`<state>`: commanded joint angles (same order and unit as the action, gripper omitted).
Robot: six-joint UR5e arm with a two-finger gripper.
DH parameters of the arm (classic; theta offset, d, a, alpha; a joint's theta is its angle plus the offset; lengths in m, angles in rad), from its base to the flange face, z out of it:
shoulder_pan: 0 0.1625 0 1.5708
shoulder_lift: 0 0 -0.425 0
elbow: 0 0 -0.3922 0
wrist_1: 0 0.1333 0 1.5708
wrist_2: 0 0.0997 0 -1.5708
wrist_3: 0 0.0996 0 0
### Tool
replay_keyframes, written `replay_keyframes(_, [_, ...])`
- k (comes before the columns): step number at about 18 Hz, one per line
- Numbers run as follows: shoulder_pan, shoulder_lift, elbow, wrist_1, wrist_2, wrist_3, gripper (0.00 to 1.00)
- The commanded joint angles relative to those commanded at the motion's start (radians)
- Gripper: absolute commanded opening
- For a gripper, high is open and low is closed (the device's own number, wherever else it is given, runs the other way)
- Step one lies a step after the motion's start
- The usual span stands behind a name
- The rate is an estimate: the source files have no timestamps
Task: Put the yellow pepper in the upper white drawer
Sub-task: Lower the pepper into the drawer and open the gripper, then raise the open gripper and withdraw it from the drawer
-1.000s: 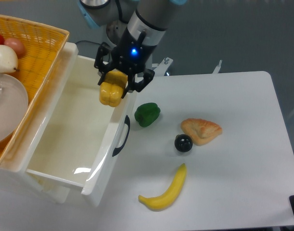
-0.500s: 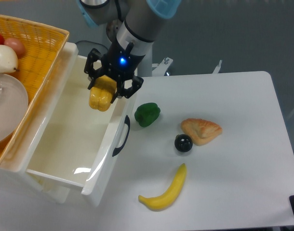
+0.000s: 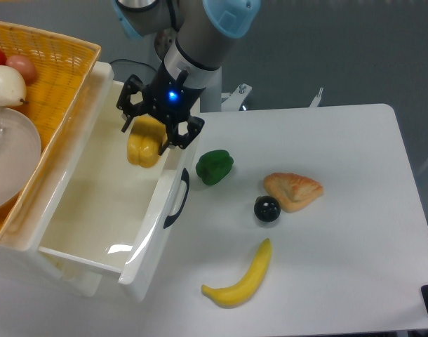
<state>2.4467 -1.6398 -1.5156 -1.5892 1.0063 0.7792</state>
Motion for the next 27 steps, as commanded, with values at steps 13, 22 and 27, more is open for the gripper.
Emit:
replay_keyframes(13, [0.046,0.000,0.005,0.109,0.011,0.009,1.00])
replay_keyframes(22, [0.071,-0.066,0.009,0.123,0.173,0.208,1.00])
replay_keyframes(27, [0.071,-0.100,0.009,0.126,0.215,0.278,1.00])
